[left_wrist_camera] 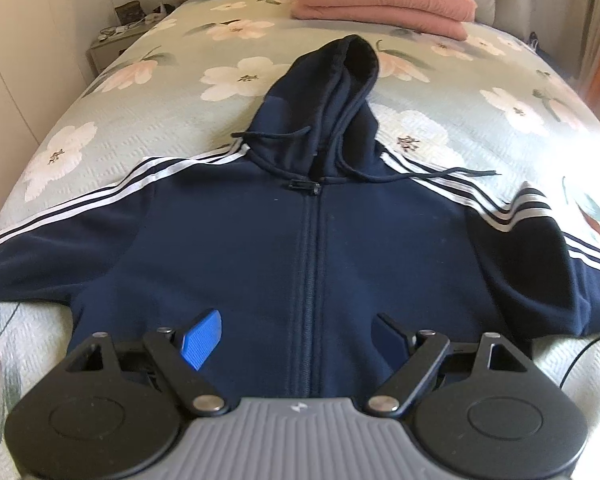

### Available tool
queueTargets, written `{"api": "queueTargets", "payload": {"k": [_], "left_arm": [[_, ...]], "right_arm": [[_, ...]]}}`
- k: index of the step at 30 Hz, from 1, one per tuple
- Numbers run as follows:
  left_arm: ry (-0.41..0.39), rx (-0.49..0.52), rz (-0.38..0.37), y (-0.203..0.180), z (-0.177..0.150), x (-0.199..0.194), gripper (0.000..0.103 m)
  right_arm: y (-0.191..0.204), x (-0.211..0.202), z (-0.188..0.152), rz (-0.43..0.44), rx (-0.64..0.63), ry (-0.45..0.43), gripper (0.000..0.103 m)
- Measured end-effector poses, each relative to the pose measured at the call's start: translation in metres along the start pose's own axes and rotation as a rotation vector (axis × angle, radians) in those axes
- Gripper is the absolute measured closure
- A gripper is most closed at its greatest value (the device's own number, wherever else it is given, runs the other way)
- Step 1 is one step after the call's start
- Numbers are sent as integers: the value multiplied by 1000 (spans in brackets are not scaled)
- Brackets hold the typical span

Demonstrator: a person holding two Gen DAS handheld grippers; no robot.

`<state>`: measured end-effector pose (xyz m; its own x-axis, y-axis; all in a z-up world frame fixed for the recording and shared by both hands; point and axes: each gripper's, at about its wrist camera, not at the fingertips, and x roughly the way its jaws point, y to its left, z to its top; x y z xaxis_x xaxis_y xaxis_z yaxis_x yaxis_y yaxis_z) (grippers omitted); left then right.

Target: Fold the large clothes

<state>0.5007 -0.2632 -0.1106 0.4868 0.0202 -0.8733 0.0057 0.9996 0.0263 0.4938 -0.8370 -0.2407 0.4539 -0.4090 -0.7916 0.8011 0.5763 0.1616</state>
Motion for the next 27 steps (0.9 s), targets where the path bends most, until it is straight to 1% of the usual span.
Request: {"api": "queueTargets", "payload": {"k": [1, 2, 3, 4, 5, 7, 8, 9, 11, 13, 15, 19, 21, 24, 26, 27], "left_arm": [[3, 1, 4, 1, 1, 2, 19], [5, 3, 4, 3, 3, 5, 19], [7, 4, 1, 4, 5, 7, 19], [7, 4, -3, 5, 6, 8, 20], [7, 5, -7, 7, 9, 9, 20], [-6, 1, -13, 11, 14, 6, 21], [-23, -3, -18, 16, 16, 3, 21], [-33, -4, -20, 19, 18, 1, 21], [-36, 7, -15, 27, 18, 3, 20], [-25, 9, -6, 36, 19, 7, 21], [-20, -2, 9, 52, 19, 9, 21], [-44, -32, 43, 89, 24, 2, 21], [-56, -49, 46, 109, 28, -2, 21], [-73, -93, 54, 142, 32, -6, 21], [-89, -113, 81, 160, 33, -6, 21], [-97, -120, 98, 168, 31, -6, 21]], "right_arm": [[4, -2, 0, 4, -25, -7, 85], [5, -8, 2, 28, -30, -15, 87], [8, -19, 4, 18, -46, -40, 87], [11, -31, 9, 9, -72, -76, 87], [13, -47, 14, -7, -102, -132, 87], [17, -79, 25, -104, -159, -265, 87], [17, -90, 31, -147, -177, -316, 87], [18, -100, 35, -179, -193, -348, 87], [29, -117, 37, -156, -225, -360, 87], [53, -135, 26, -117, -291, -366, 87], [84, -156, 8, -32, -328, -358, 87], [168, -214, -48, 203, -401, -338, 87], [216, -243, -85, 327, -461, -334, 87], [285, -276, -147, 534, -488, -263, 87], [327, -294, -191, 638, -518, -236, 86], [348, -299, -212, 692, -538, -206, 84]]}}
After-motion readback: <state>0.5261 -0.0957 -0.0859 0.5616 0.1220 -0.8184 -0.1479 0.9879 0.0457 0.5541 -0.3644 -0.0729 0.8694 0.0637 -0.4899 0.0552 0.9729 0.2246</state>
